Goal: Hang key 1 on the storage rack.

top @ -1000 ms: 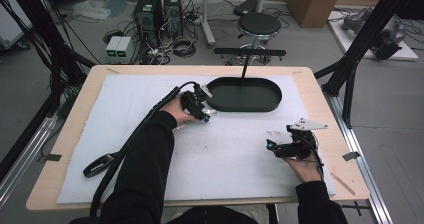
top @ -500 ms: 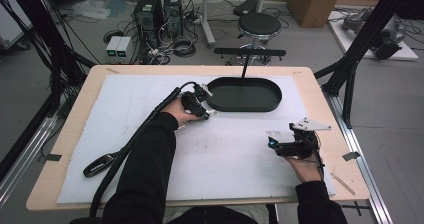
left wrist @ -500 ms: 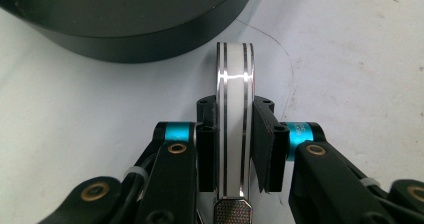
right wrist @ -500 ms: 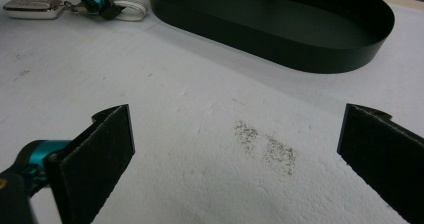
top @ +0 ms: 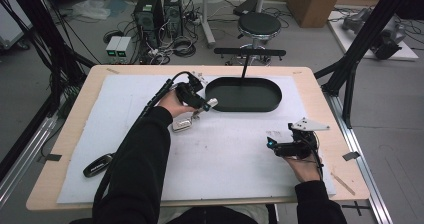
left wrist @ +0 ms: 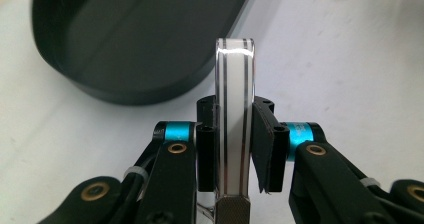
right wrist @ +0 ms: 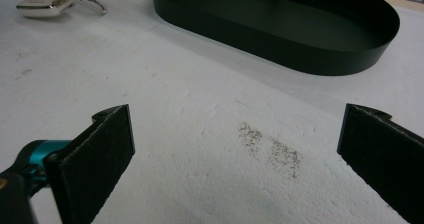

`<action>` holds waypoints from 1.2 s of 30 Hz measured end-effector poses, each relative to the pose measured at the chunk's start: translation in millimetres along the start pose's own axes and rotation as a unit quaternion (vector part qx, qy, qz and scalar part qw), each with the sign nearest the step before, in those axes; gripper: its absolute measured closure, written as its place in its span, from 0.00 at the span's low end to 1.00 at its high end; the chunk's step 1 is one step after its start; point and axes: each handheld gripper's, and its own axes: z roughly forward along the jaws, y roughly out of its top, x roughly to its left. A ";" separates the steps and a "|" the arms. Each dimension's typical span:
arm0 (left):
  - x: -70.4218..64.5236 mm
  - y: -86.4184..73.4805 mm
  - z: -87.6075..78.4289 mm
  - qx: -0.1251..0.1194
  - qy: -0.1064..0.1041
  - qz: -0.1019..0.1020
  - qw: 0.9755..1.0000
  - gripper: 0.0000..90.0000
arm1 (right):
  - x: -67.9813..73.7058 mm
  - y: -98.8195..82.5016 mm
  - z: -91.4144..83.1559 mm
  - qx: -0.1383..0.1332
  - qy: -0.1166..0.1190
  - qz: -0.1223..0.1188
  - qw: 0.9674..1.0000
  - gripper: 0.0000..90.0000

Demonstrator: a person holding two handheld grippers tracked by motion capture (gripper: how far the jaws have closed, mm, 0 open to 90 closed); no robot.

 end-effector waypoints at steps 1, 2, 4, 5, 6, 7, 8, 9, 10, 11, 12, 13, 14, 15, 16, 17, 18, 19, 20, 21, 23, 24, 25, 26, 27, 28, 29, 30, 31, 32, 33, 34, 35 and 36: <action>-0.7 1.9 -3.7 -0.008 0.000 0.001 1.000 0.83 | 0.7 0.4 0.2 -0.002 0.001 0.001 1.000 0.01; -0.9 5.2 -10.3 -0.016 -0.005 0.002 1.000 0.83 | 0.9 0.6 0.4 -0.003 0.000 0.000 1.000 0.01; -2.2 10.1 -19.2 -0.035 -0.008 0.001 0.999 0.83 | 0.9 0.8 1.4 -0.004 0.000 -0.004 1.000 0.01; -2.7 12.0 -22.5 -0.041 -0.007 0.000 0.999 0.83 | 1.3 0.9 1.4 -0.002 0.001 -0.002 1.000 0.01; -2.9 14.7 -27.4 -0.050 -0.008 0.000 0.999 0.83 | 1.1 0.8 1.6 -0.002 0.000 -0.002 1.000 0.01; -3.2 16.0 -30.0 -0.056 -0.008 0.001 0.998 0.83 | 0.8 0.7 2.2 -0.002 0.000 -0.002 1.000 0.01; -3.5 17.2 -32.9 -0.063 -0.007 0.000 0.998 0.83 | 0.6 0.7 2.1 0.000 0.001 -0.003 1.000 0.01; -2.9 18.3 -35.1 -0.065 -0.009 -0.002 0.998 0.83 | 0.7 0.8 2.3 0.000 0.000 -0.002 1.000 0.01; -2.2 19.5 -37.2 -0.067 -0.008 -0.003 0.998 0.83 | 0.6 0.8 2.3 -0.001 0.000 -0.004 1.000 0.01; -2.1 20.5 -38.2 -0.067 -0.004 -0.002 0.998 0.83 | 0.9 0.9 2.3 -0.002 0.000 -0.002 1.000 0.01; -2.1 22.2 -39.7 -0.070 0.002 -0.002 0.998 0.83 | 1.0 0.9 2.2 -0.001 0.000 -0.001 1.000 0.01; -2.3 23.4 -40.7 -0.074 0.004 -0.001 0.997 0.83 | 1.0 0.9 2.4 -0.001 -0.001 -0.002 1.000 0.01; -2.6 24.9 -41.5 -0.078 0.006 -0.002 0.997 0.83 | 1.0 0.9 2.3 -0.001 0.000 -0.002 1.000 0.01; -2.7 26.0 -42.6 -0.083 0.008 -0.001 0.996 0.83 | 1.2 1.0 2.4 -0.002 0.001 0.000 1.000 0.01; -2.4 27.3 -44.1 -0.088 0.009 0.000 0.996 0.83 | 0.8 1.0 2.6 -0.002 0.001 -0.004 1.000 0.01; -2.0 28.2 -44.9 -0.093 0.009 -0.001 0.996 0.83 | 1.0 1.0 2.7 -0.002 0.002 -0.003 1.000 0.01; -1.5 29.6 -46.1 -0.096 0.008 -0.005 0.995 0.83 | 1.0 0.9 2.8 -0.002 0.002 -0.002 1.000 0.01; -1.1 31.8 -47.3 -0.099 0.012 -0.005 0.995 0.83 | 0.9 0.9 2.9 -0.001 0.003 -0.003 1.000 0.01; -0.6 33.9 -48.5 -0.099 0.013 -0.003 0.995 0.83 | 1.4 0.9 2.9 -0.001 0.003 -0.002 1.000 0.01; -0.7 36.2 -49.8 -0.102 0.013 -0.002 0.995 0.83 | 1.5 0.9 2.8 -0.001 0.003 -0.001 1.000 0.01; -1.5 40.6 -51.9 -0.112 0.011 -0.001 0.994 0.83 | 1.6 0.9 2.7 -0.001 0.003 -0.001 1.000 0.01; -2.5 44.1 -53.4 -0.118 0.008 0.001 0.993 0.83 | 1.3 0.9 2.8 -0.002 0.002 -0.003 1.000 0.01; -3.6 47.3 -54.2 -0.125 0.005 0.001 0.992 0.83 | 1.5 0.9 2.8 -0.001 0.003 -0.001 1.000 0.01; -5.0 50.7 -55.3 -0.130 0.002 0.007 0.991 0.83 | 1.5 0.9 2.8 -0.001 0.003 -0.001 1.000 0.01; -6.3 54.4 -56.4 -0.133 -0.002 0.012 0.991 0.83 | 1.5 0.9 2.8 -0.001 0.003 -0.001 1.000 0.01; -8.1 58.5 -57.1 -0.135 -0.004 0.015 0.991 0.83 | 1.7 0.9 2.9 -0.001 0.003 -0.001 1.000 0.01; -9.3 61.6 -57.8 -0.134 -0.003 0.020 0.991 0.83 | 1.6 0.9 2.9 -0.001 0.003 -0.002 1.000 0.01; -11.0 65.8 -58.1 -0.136 -0.003 0.023 0.990 0.83 | 1.8 0.9 2.9 -0.001 0.003 0.000 1.000 0.01; -12.1 70.1 -59.1 -0.135 -0.002 0.028 0.990 0.83 | 1.6 0.9 2.9 -0.001 0.004 -0.001 1.000 0.01; -13.6 74.1 -59.7 -0.139 -0.003 0.031 0.990 0.83 | 1.8 0.9 2.8 -0.001 0.004 -0.001 1.000 0.01; -15.6 78.9 -60.9 -0.142 -0.005 0.034 0.989 0.83 | 1.8 0.9 2.7 -0.001 0.004 -0.001 1.000 0.01; -16.7 81.6 -61.6 -0.142 -0.004 0.038 0.989 0.83 | 1.9 0.8 2.7 -0.001 0.004 -0.001 1.000 0.01; -18.9 86.1 -62.2 -0.145 -0.004 0.042 0.988 0.83 | 1.8 0.8 2.6 -0.002 0.004 -0.001 1.000 0.01; -19.9 88.8 -62.5 -0.146 -0.004 0.044 0.988 0.83 | 1.4 0.9 2.5 -0.002 0.005 -0.001 1.000 0.01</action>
